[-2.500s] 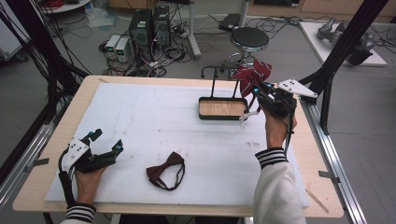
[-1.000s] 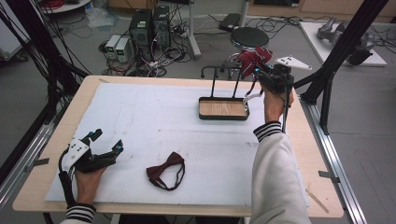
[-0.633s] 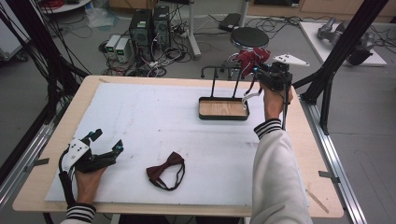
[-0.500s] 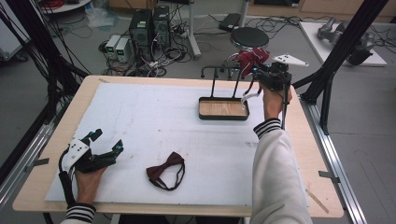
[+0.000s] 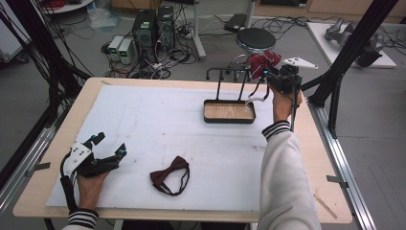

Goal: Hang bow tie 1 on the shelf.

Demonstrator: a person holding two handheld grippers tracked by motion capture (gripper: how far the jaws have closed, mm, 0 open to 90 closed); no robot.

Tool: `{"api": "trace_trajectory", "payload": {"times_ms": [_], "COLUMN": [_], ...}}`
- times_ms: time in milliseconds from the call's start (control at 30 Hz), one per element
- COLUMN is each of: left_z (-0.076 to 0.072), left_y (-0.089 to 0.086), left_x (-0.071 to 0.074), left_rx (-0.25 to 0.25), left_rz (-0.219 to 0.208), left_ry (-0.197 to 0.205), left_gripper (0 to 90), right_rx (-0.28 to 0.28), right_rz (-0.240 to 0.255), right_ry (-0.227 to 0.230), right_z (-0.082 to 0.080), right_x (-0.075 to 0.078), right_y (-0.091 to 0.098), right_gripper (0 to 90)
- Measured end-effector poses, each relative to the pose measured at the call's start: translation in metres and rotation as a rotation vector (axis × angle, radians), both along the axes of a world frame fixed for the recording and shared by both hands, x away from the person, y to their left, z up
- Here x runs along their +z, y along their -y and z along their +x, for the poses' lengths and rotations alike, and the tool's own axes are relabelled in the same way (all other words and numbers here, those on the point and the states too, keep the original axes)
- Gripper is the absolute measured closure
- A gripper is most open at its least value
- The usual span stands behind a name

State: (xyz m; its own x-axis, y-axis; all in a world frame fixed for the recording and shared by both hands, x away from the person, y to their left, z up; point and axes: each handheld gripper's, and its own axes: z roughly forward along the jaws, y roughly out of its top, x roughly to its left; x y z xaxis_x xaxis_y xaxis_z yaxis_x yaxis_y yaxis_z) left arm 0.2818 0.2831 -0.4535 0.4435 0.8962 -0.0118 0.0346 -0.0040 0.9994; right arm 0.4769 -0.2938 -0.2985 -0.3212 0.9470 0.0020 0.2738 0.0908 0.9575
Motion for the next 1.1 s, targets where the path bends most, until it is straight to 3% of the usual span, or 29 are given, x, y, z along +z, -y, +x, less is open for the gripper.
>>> {"api": "trace_trajectory", "payload": {"times_ms": [667, 933, 1100], "left_z": [0.0, 0.0, 0.0], "left_y": [0.0, 0.0, 0.0], "left_x": [0.0, 0.0, 0.0], "left_rx": [-0.002, -0.001, -0.001], "left_rz": [0.001, 0.002, 0.002], "left_ry": [0.004, 0.005, 0.005], "left_gripper": [9.7, 9.7, 9.7], "right_rx": [-0.031, -0.028, -0.031], "right_rz": [-0.031, -0.052, -0.057], "right_ry": [-0.039, -0.04, -0.033], "right_z": [-0.004, -0.006, -0.008], "right_x": [-0.002, 0.0, 0.002], "right_y": [0.02, 0.02, 0.019], "right_gripper": [70.5, 71.0, 66.9]}}
